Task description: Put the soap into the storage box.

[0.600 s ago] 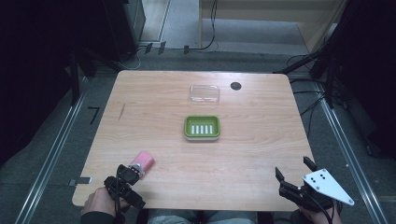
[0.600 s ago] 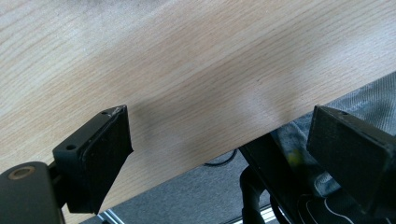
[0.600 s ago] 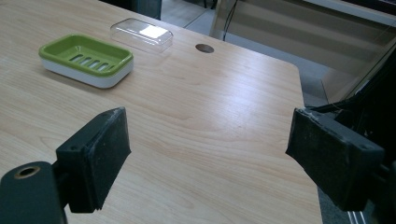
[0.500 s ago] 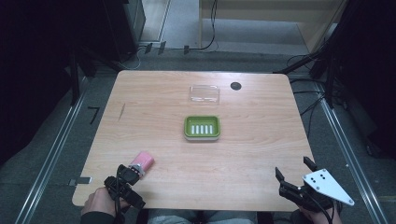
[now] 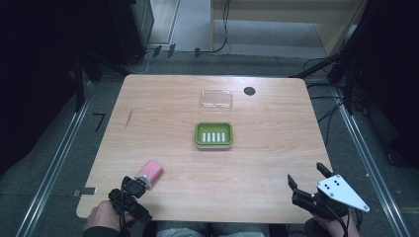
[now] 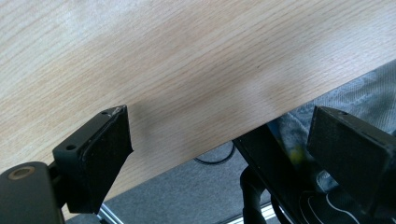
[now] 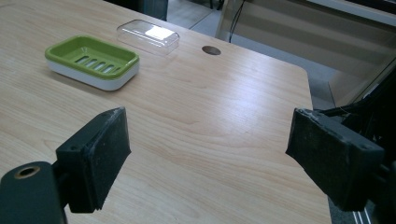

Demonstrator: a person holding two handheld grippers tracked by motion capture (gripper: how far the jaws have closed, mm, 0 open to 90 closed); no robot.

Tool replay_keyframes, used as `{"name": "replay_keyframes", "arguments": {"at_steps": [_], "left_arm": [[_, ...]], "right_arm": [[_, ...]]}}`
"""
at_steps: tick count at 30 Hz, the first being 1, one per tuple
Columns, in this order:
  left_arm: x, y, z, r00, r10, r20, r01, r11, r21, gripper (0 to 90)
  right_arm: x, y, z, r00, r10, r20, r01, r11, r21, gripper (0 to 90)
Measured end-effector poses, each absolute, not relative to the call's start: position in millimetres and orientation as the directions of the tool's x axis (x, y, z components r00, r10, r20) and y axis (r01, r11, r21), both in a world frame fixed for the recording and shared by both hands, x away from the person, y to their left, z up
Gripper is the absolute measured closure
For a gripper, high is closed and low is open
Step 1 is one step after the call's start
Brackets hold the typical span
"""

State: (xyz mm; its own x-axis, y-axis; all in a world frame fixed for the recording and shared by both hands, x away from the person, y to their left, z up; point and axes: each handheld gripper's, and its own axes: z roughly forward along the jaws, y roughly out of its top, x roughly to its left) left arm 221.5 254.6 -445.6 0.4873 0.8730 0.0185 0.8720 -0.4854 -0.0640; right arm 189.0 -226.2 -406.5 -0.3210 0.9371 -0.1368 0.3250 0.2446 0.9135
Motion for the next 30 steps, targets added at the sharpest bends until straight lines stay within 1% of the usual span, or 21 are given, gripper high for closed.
{"name": "replay_keyframes", "arguments": {"at_steps": [4, 7, 9, 11, 14, 23, 26, 30], "left_arm": [[221, 253, -446, 0.504, 0.863, 0.021, 0.863, -0.503, -0.054, 6.0], [222, 256, -445, 0.502, 0.865, 0.017, 0.865, -0.501, -0.039, 3.7], [224, 255, -444, 0.508, 0.861, 0.017, 0.862, -0.507, -0.011, 3.0], [227, 254, -444, 0.508, 0.861, 0.011, 0.861, -0.508, 0.011, 0.3], [233, 252, -446, 0.520, 0.854, 0.009, 0.854, -0.520, 0.005, 0.0], [244, 257, -447, 0.499, 0.867, 0.010, 0.866, -0.499, 0.022, 0.0], [246, 258, -447, 0.504, 0.863, -0.008, 0.863, -0.504, 0.030, 0.0], [252, 260, -447, 0.504, 0.864, -0.007, 0.864, -0.503, 0.023, 0.0]], "right_arm": [[189, -226, -406, -0.318, 0.938, -0.138, 0.328, 0.245, 0.912, 13.6], [188, -223, -405, -0.319, 0.937, -0.142, 0.326, 0.249, 0.912, 13.6], [189, -222, -405, -0.322, 0.935, -0.146, 0.326, 0.254, 0.911, 13.6], [190, -222, -405, -0.324, 0.935, -0.144, 0.324, 0.253, 0.912, 13.5], [191, -221, -405, -0.329, 0.933, -0.144, 0.330, 0.256, 0.909, 13.6], [192, -221, -406, -0.336, 0.931, -0.141, 0.328, 0.255, 0.910, 13.6], [193, -220, -405, -0.337, 0.931, -0.141, 0.329, 0.257, 0.909, 13.6], [193, -220, -405, -0.338, 0.930, -0.145, 0.325, 0.260, 0.909, 13.6]]}}
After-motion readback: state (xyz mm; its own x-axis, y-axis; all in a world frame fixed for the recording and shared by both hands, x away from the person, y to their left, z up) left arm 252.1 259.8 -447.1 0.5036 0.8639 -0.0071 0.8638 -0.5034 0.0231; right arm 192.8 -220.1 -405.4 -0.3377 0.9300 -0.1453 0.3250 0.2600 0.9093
